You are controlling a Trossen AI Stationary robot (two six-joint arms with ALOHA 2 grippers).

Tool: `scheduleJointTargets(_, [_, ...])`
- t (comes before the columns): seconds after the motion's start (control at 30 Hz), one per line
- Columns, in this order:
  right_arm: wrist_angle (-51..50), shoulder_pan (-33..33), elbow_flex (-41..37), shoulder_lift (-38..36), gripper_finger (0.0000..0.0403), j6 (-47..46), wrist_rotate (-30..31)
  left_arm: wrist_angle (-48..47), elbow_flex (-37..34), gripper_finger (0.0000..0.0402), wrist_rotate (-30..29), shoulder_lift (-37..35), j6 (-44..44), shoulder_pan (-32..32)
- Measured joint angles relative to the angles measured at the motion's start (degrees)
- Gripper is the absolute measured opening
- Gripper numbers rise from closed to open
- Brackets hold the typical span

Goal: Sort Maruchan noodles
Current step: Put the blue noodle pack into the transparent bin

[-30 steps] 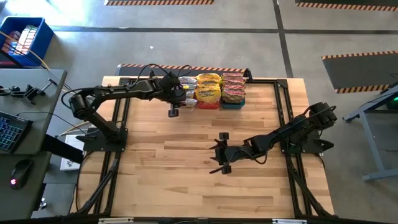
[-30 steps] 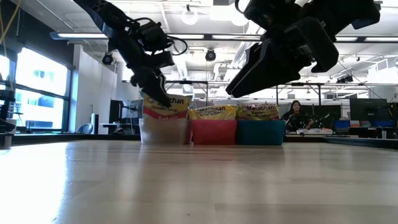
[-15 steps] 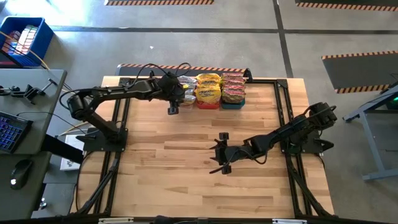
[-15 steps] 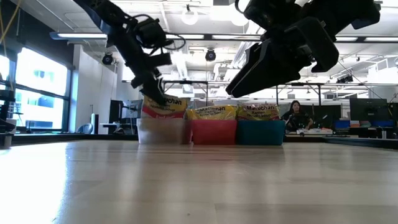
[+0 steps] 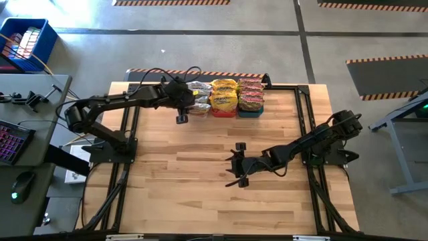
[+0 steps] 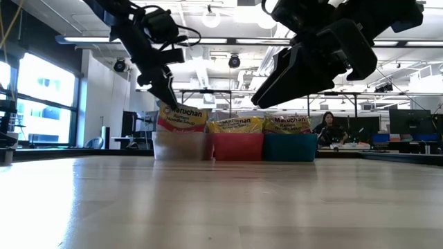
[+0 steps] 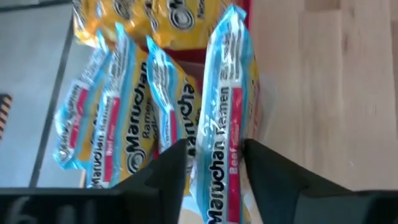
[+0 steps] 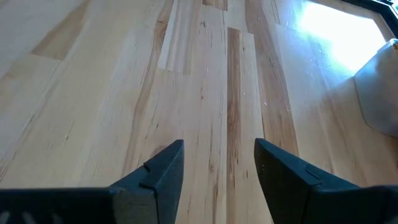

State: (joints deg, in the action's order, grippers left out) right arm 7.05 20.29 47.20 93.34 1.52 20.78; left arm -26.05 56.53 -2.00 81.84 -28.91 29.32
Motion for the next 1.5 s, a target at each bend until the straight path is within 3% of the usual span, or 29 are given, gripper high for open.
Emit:
scheduleJointTargets(0.23, [-0.07, 0.02, 0.00, 0.02, 0.0176, 0.00, 0.00, -0.98, 0.09, 0.0055, 0.41, 0.46, 0.04, 0.46])
scheduleJointTargets(0.4, [-0.26, 0.01, 0.00, 0.02, 0.0176, 0.01, 0.00, -0.96, 0.09, 0.0018, 2.01, 0.59, -0.12, 1.29])
scheduleJointTargets(0.8, [-0.58, 0.02, 0.00, 0.02, 0.0176, 0.02, -0.22, 3.57, 0.26, 0.0014, 1.41, 5.55, -0.81, 1.49])
scheduleJointTargets(1.5, [-3.73, 0.02, 0.00, -0.94, 0.0176, 1.54, -2.36, 7.24, -0.11, 0.0037, 3.96, 6.12, 2.77, -0.50])
